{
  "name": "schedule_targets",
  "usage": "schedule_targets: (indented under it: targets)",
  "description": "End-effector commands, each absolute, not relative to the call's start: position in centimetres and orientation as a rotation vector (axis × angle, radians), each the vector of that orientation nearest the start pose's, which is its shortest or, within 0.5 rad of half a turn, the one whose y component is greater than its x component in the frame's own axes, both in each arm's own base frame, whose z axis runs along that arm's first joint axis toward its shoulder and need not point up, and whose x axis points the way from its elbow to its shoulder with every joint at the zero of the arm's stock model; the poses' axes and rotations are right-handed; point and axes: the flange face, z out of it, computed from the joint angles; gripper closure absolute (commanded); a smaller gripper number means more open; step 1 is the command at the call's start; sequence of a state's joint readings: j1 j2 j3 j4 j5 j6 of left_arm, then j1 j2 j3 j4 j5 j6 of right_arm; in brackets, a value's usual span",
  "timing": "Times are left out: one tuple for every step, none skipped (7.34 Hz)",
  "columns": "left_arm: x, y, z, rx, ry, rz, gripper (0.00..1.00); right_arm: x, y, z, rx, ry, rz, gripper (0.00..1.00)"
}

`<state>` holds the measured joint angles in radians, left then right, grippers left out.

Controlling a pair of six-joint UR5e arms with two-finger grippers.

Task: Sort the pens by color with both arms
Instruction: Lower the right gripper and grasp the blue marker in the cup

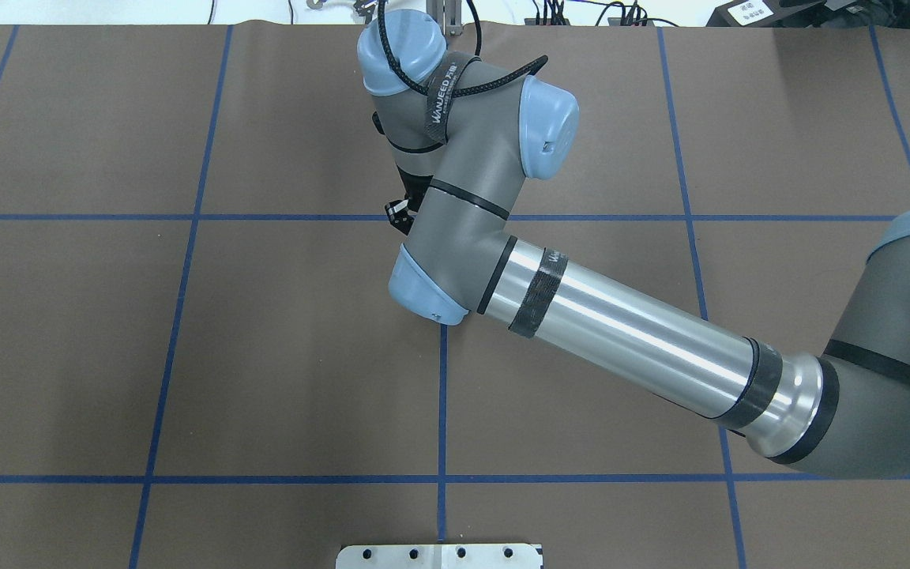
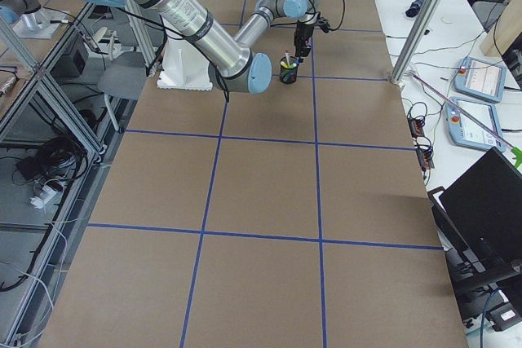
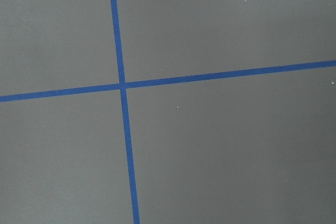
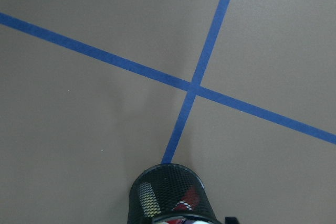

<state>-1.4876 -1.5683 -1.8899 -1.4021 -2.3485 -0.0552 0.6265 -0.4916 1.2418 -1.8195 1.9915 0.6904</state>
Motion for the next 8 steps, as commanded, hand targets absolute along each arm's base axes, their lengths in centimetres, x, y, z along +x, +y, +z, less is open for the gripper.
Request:
schedule_targets:
  targets:
    - [-2.3,-48.4,51.9,0.092,0.784,0.086,0.00,-58.8,-54.0,13.1,0.028,-0.635,-0.349,0.52]
    - [-2.4,-48.3,51.8,0.093,0.785,0.086,0.00,-58.8,-53.9,13.0,0.027,-0.638,-0.350,0.65]
    - [-2.4,-48.2,51.8,0.092,0.784,0.086,0.00,-58.7,-54.1,13.0,0.028,-0.638,-0.347,0.88]
    - [-2.4,-48.2,51.9,0.090,0.784,0.085,0.00,-58.5,-54.2,12.9,0.029,-0.640,-0.344,1.00]
    - [-2.4,-48.1,52.0,0.090,0.784,0.085,0.00,-58.1,-54.4,12.7,0.031,-0.642,-0.342,1.00]
    - [-2.4,-48.1,52.0,0.090,0.783,0.085,0.00,-57.7,-54.4,12.4,0.034,-0.641,-0.349,1.00]
    - [-2.4,-48.1,52.0,0.089,0.783,0.085,0.00,-57.6,-54.3,12.4,0.028,-0.635,-0.349,1.00]
    - [-2.4,-48.1,52.0,0.089,0.783,0.085,0.00,-56.0,-54.1,11.2,0.030,-0.633,-0.340,1.00]
